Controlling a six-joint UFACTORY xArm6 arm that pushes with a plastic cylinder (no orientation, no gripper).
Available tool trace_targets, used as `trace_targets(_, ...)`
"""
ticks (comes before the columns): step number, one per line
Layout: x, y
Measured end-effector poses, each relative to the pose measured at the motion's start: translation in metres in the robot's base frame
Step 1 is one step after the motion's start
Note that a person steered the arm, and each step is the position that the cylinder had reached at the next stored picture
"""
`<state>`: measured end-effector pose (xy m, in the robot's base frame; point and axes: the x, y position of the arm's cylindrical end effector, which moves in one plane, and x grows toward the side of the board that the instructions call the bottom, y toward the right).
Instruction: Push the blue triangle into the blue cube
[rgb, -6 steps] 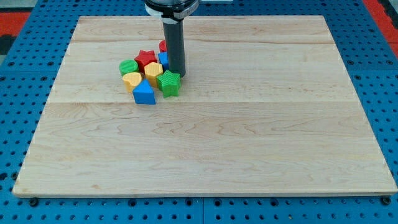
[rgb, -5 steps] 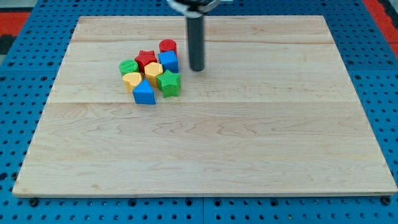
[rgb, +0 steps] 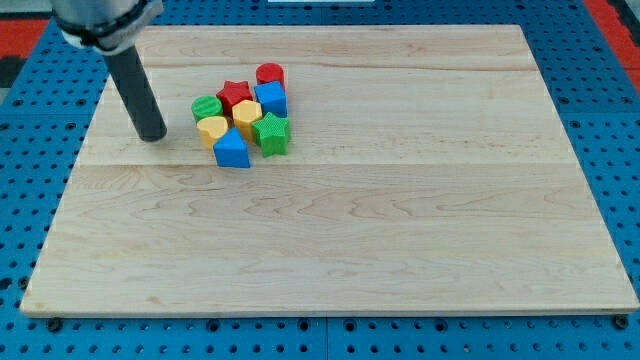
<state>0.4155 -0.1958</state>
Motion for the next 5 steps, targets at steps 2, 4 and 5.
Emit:
trace_targets(2, 0.039, 0.117)
trace_targets(4, 0.014, 0.093)
trace_targets(5, -0.004, 0.068)
